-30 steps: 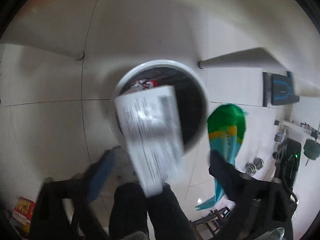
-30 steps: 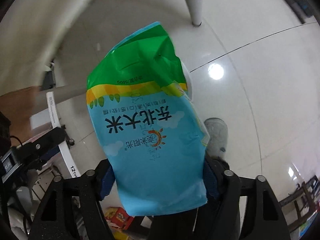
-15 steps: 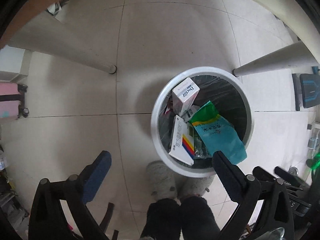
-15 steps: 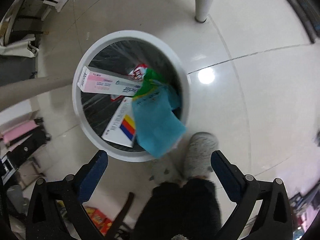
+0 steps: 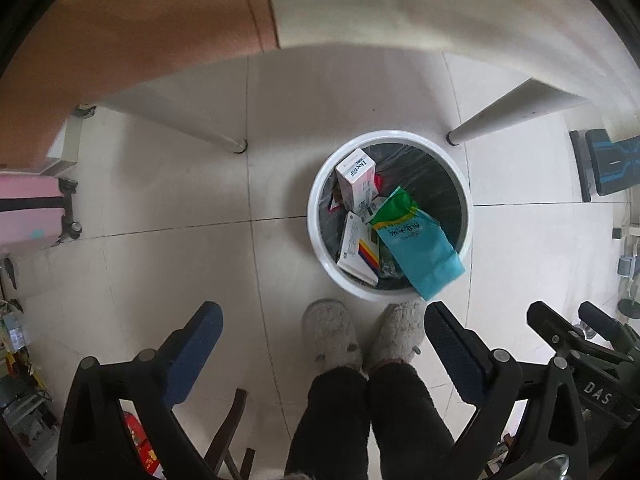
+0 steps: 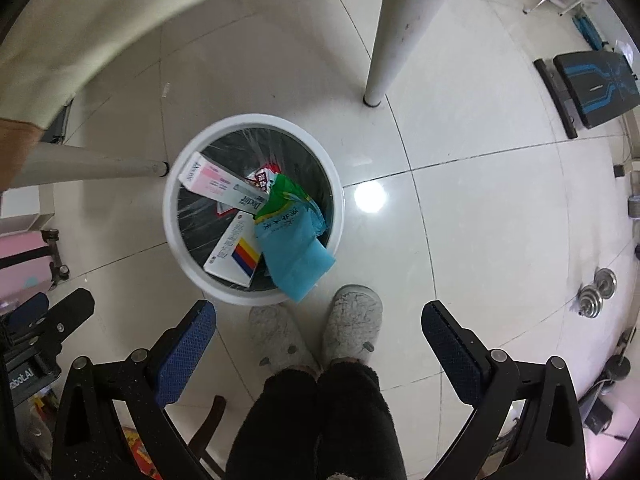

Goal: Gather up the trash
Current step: 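Carry both items over the white bin and open both tools to drop them, then grasp the black cup lid with the left tool while the right tool grasps the blue snack wrapper, then carry the lid and wrapper over the white bin and open both tools, then raise both tools from the bin back toward the table, then grasp the white medicine box with the left tool while the right tool grasps the Pure Milk carton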

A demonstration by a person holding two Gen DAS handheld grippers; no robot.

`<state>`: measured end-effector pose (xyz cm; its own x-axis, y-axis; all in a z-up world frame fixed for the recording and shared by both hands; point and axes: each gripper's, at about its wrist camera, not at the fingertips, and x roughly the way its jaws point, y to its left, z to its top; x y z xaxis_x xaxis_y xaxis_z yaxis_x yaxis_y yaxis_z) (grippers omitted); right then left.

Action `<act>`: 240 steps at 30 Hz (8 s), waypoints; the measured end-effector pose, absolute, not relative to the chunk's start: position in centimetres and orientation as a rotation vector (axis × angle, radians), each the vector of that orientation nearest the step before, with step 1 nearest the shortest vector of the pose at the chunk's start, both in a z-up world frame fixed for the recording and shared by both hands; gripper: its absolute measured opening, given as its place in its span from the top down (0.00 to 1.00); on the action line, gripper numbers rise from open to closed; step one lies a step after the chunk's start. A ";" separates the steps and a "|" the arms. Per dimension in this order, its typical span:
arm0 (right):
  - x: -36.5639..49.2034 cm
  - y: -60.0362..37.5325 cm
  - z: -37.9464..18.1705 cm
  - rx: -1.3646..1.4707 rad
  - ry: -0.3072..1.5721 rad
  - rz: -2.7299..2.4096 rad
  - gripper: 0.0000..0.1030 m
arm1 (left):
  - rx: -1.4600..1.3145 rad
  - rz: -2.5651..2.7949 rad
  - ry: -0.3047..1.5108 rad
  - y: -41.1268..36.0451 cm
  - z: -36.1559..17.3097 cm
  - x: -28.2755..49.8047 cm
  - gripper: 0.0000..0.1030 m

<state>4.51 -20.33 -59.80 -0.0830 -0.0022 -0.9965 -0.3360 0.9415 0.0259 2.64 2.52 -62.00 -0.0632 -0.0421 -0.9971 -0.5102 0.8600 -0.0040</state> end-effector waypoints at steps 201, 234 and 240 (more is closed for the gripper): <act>11.1 -16.6 -12.8 0.015 1.358 0.511 0.01 | -0.280 0.694 1.154 10.0 -24.0 10.6 0.00; 58.6 19.8 -29.8 -0.289 1.423 0.619 0.08 | -0.299 0.691 1.404 29.6 -36.6 49.2 0.00; 62.1 13.8 -30.4 -0.357 1.470 0.570 0.08 | 0.119 0.376 1.444 25.3 -35.7 59.6 0.00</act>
<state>62.10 13.83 -30.39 0.0052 0.1424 -0.9898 -0.5622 0.8190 0.1149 59.62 25.33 -35.70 0.0798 0.3218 -0.9435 -0.1793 0.9357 0.3039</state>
